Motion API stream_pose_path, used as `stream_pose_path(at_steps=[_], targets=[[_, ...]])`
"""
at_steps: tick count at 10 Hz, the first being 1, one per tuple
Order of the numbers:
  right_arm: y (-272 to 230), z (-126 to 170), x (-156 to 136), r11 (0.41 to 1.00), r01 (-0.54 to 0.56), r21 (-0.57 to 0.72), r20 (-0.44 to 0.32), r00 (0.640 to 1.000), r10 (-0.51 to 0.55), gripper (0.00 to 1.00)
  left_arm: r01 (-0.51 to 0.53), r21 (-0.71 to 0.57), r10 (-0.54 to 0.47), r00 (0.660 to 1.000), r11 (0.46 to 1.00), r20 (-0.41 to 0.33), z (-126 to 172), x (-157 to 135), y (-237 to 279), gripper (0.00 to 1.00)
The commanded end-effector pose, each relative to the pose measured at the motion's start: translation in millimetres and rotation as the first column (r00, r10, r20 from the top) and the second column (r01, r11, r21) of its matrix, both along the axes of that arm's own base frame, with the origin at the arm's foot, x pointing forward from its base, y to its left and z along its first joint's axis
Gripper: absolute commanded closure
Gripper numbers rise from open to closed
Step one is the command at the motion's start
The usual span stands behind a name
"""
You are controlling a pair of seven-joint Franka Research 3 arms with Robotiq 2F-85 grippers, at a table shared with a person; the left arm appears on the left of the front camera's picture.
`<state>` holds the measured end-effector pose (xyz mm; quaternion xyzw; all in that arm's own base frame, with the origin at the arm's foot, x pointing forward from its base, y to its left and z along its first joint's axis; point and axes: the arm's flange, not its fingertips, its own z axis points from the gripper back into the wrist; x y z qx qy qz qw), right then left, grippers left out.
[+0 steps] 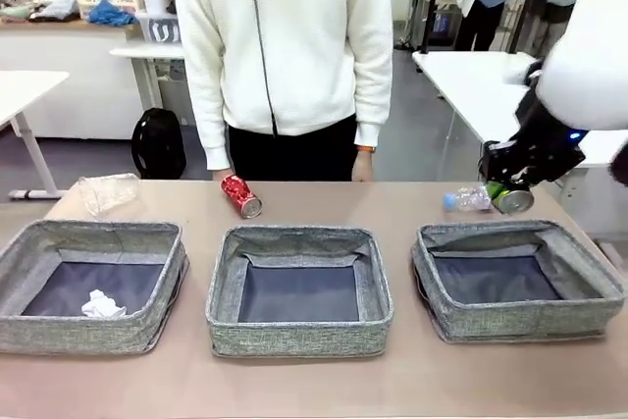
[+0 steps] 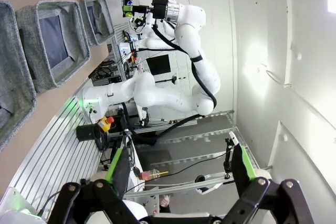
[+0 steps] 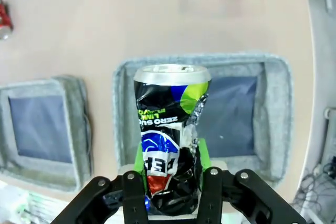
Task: Sort the waste into the appropriate baskets.
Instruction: Pick up the waste item pointed out by the person.
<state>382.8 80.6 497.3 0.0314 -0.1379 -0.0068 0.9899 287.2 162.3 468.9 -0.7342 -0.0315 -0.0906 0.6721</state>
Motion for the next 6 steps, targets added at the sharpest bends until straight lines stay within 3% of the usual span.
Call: stream_pose_path(at_steps=[1, 2, 3, 4, 5, 6], targets=[[4, 3, 28, 1.000, 0.011, -0.009, -0.013, 1.000, -0.011, 1.00, -0.006, -0.013, 0.006, 1.000, 1.000, 0.000, 3, 0, 2, 0.00], [0, 0, 0, 1.000, 0.000, 0.000, 0.000, 1.000, 0.000, 0.59, -0.006, -0.013, 0.006, 1.000, 1.000, 0.000, 3, 0, 2, 0.00], [32, 31, -5, 0.984, 0.064, -0.164, -0.010, 0.998, -0.067, 0.59, -0.006, -0.013, 0.006, 1.000, 1.000, 0.000, 3, 0, 2, 0.00], [64, 68, -19, 0.978, 0.048, -0.202, -0.012, 0.999, -0.052, 0.59, -0.006, -0.013, 0.006, 1.000, 1.000, 0.000, 3, 0, 2, 0.00], [106, 112, -41, 0.989, -0.003, -0.149, -0.051, 0.999, -0.005, 0.59, -0.006, -0.013, 0.006, 1.000, 1.000, 0.000, 3, 0, 2, 0.00], [157, 156, -66, 0.960, 0.142, -0.239, -0.002, 0.989, -0.147, 0.59, -0.006, -0.013, 0.006, 1.000, 1.000, 0.000, 3, 0, 2, 0.00]])
